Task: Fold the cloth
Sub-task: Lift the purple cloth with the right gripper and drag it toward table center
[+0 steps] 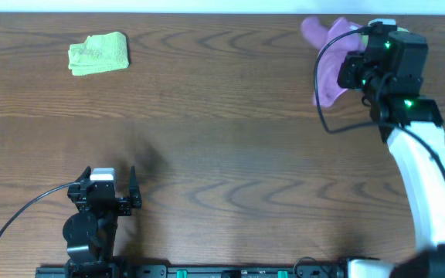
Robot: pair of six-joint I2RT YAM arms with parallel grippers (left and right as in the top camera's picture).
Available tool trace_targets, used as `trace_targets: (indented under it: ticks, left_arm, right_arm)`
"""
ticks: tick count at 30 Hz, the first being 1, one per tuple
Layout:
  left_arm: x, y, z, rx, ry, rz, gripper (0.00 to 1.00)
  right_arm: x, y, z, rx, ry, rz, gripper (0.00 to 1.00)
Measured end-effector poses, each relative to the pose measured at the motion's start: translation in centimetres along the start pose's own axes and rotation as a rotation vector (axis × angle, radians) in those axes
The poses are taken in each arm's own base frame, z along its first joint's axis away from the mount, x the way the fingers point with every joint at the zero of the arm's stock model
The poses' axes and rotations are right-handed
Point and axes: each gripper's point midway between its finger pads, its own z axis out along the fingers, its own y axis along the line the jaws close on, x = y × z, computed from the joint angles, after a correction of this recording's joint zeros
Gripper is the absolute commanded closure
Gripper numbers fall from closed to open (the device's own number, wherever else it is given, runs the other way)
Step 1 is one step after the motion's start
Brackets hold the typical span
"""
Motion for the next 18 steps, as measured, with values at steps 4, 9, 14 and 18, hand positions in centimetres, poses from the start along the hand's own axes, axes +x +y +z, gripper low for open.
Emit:
trace_targets:
  ticks: [4,9,14,18]
  left_arm:
    - [0.0,0.0,0.0,0.0,0.0,0.0,0.05]
    - [0.0,0.0,0.0,0.0,0.001,0.0,0.05]
    - [0.0,0.0,0.0,0.0,0.0,0.0,0.05]
    - [0.0,0.0,0.0,0.0,0.0,0.0,0.05]
  right_arm:
    - [1.1,1.5,-4.1,-0.021,0.044,-0.029,0.98]
    - [1.0,3.2,-9.8,-0.053,0.007,-0.066,0.99]
    - [1.0,5.7,-16.7,-0.123,-0.082,-0.115,0.98]
    - [3.2,6.9,-21.3,-0.178,-0.089,-0.149,0.99]
